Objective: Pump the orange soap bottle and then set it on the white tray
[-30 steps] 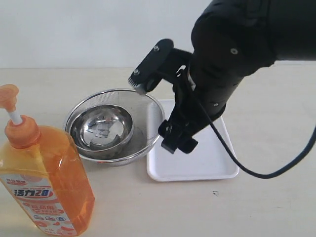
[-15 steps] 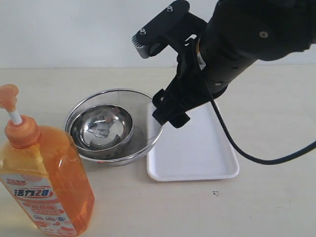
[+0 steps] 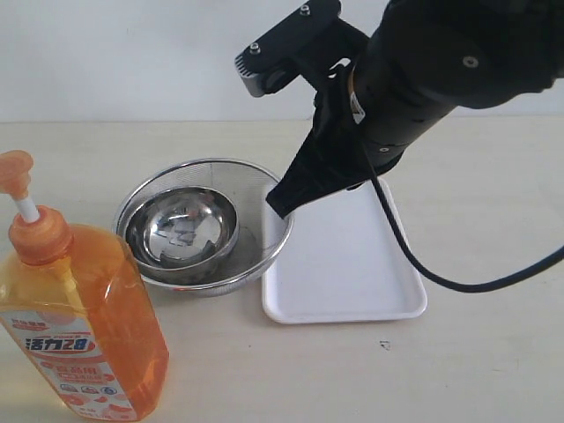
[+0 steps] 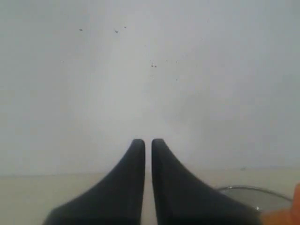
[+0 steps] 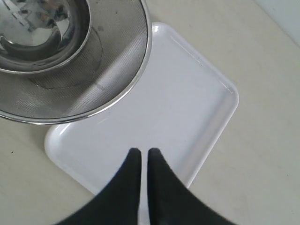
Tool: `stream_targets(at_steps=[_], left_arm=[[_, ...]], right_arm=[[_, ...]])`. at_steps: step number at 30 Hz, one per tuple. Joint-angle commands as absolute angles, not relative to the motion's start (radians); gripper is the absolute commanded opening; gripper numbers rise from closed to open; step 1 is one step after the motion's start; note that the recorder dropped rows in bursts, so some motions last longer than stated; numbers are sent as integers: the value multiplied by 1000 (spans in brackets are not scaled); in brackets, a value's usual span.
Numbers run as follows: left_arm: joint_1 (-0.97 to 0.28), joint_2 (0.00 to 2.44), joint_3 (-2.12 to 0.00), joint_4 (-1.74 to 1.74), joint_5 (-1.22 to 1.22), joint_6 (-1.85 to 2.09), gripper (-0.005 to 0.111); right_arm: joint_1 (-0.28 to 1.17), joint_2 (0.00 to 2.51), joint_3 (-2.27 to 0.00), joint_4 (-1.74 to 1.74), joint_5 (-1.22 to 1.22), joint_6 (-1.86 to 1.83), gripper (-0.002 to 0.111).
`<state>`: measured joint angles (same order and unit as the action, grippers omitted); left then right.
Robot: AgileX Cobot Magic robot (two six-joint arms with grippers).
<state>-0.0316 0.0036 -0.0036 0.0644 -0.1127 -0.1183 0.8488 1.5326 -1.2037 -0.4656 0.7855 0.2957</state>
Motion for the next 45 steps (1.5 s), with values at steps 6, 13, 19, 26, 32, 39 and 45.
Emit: stream_targets(at_steps=[6, 13, 19, 26, 32, 39, 45], left_arm=[[-33, 0, 0, 68, -224, -268, 5], [-33, 0, 0, 68, -243, -340, 5], [-33, 5, -117, 240, -41, -571, 5], [-122, 126, -371, 265, 174, -479, 5], [-255, 298, -528, -39, 472, 56, 5], [-283, 453, -618, -270, 793, 505, 5], [-283, 477, -619, -270, 866, 519, 5]], right_arm=[[847, 1525, -1206, -477, 798, 292, 1], [847, 1525, -1206, -466, 793, 290, 1], [847, 1525, -1206, -454, 721, 278, -1], [847, 1525, -1206, -430, 600, 278, 0], [847, 1525, -1206, -430, 573, 278, 0], [847, 1502, -1120, -429, 505, 272, 0], [847, 1407, -924, -396, 272, 278, 0]])
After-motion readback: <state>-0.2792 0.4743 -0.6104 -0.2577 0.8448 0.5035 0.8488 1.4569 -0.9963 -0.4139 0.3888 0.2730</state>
